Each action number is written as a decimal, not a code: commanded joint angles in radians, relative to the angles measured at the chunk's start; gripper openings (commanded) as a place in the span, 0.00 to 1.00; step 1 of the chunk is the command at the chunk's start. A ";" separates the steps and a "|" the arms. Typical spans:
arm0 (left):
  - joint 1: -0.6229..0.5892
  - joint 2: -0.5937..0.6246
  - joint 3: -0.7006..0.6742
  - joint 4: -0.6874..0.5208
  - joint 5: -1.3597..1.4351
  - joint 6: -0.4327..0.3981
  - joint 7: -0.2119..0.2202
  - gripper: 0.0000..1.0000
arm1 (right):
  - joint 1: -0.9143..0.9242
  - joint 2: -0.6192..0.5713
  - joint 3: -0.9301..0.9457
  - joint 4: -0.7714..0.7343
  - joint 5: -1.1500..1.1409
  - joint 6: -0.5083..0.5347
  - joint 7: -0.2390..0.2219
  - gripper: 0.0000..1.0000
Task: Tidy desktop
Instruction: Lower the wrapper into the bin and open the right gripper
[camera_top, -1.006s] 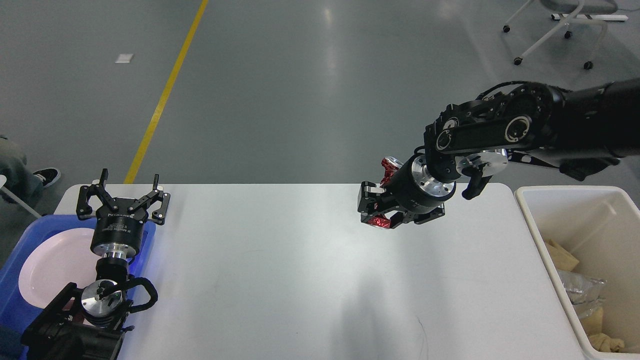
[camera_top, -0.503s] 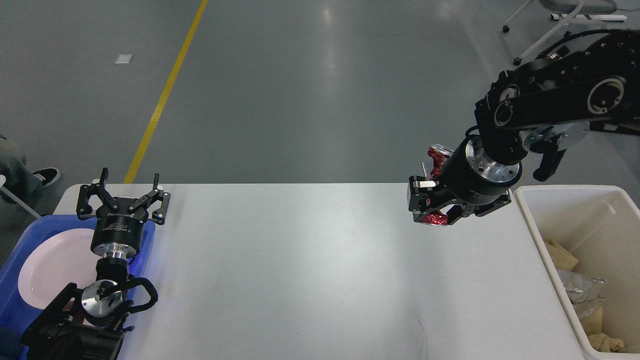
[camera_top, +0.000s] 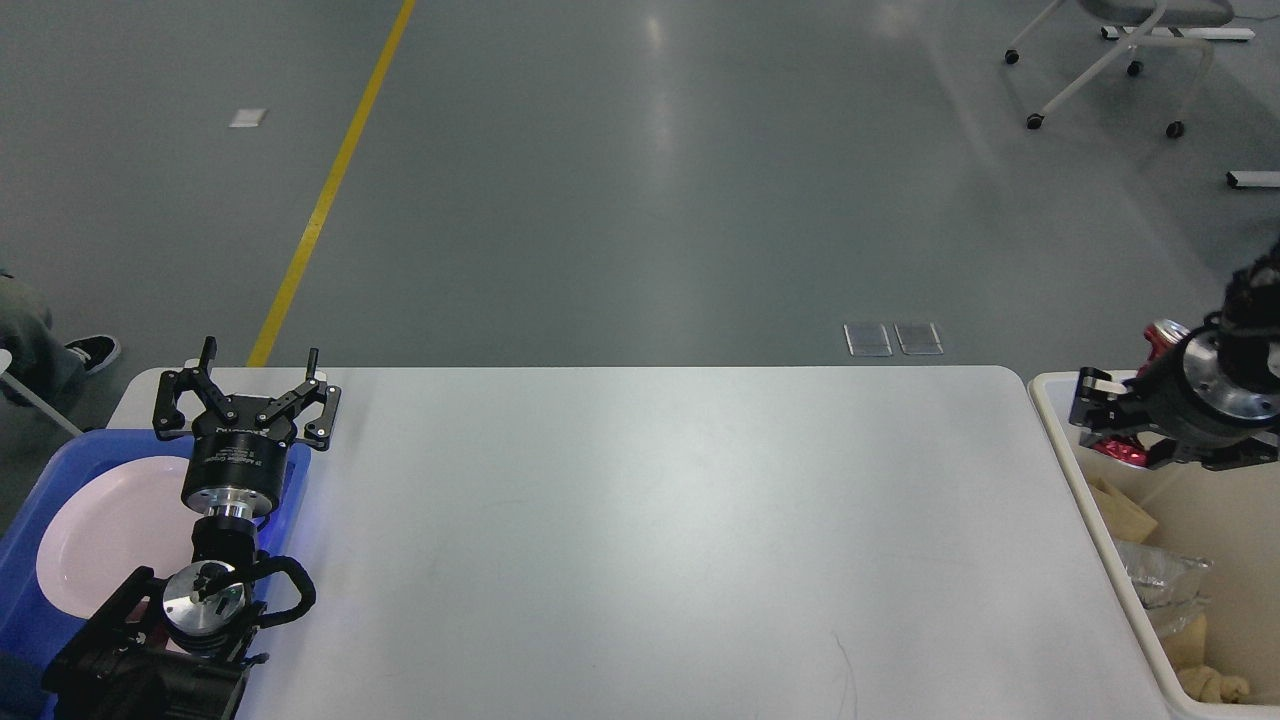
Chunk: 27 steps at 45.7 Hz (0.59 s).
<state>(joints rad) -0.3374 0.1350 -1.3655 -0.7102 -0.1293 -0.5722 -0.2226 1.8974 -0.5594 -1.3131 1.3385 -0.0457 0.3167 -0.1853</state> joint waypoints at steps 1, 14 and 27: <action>0.000 0.000 -0.001 0.000 -0.001 0.000 0.000 0.96 | -0.184 -0.062 0.034 -0.160 -0.043 -0.019 0.003 0.00; 0.000 0.000 -0.001 0.000 -0.001 0.000 -0.001 0.96 | -0.710 -0.094 0.288 -0.579 -0.039 -0.198 0.004 0.00; -0.002 0.000 -0.001 0.000 0.000 0.000 0.000 0.96 | -1.138 0.055 0.537 -0.975 -0.048 -0.393 0.004 0.00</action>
<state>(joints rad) -0.3378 0.1350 -1.3664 -0.7103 -0.1303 -0.5722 -0.2230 0.9041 -0.5996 -0.8304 0.5306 -0.0946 -0.0260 -0.1812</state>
